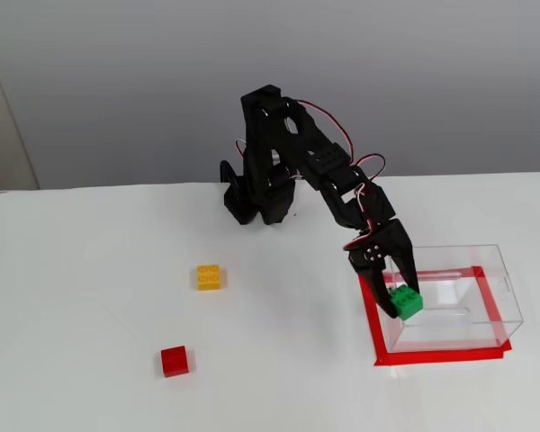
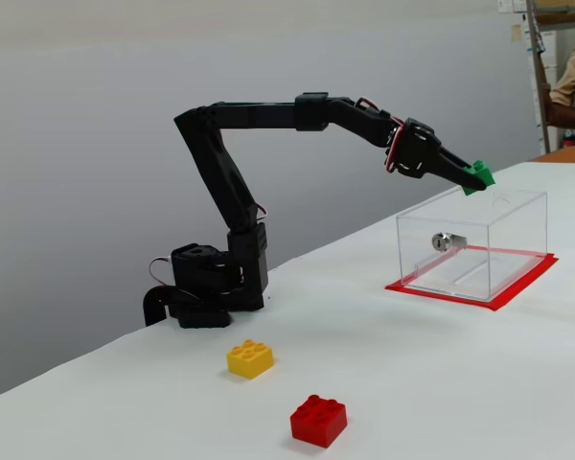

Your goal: Pick the green lego brick and place it into the transparent box

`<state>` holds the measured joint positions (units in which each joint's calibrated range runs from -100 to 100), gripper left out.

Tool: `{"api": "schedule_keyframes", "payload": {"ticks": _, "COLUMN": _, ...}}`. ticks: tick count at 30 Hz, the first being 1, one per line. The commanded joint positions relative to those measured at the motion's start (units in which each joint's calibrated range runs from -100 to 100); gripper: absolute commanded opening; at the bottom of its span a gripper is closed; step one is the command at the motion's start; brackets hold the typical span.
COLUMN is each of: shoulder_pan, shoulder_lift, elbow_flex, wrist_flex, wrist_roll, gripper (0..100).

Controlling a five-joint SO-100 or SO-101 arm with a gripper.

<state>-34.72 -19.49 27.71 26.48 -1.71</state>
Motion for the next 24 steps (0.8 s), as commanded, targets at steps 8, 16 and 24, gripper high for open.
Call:
{"api": "schedule_keyframes", "payload": {"ticks": 8, "shoulder_pan": -12.56, "shoulder_lift": -2.02, "elbow_flex": -0.77, "wrist_flex": -0.89, "wrist_roll": 0.14, "gripper": 3}}
{"api": "schedule_keyframes", "payload": {"ticks": 16, "shoulder_pan": -18.55, "shoulder_lift": 0.61, "elbow_flex": -3.48, "wrist_flex": -0.89, "wrist_roll": 0.14, "gripper": 3}}
{"api": "schedule_keyframes", "payload": {"ticks": 24, "shoulder_pan": -20.4, "shoulder_lift": 7.4, "elbow_flex": -8.46, "wrist_flex": -0.8, "wrist_roll": 0.14, "gripper": 3}}
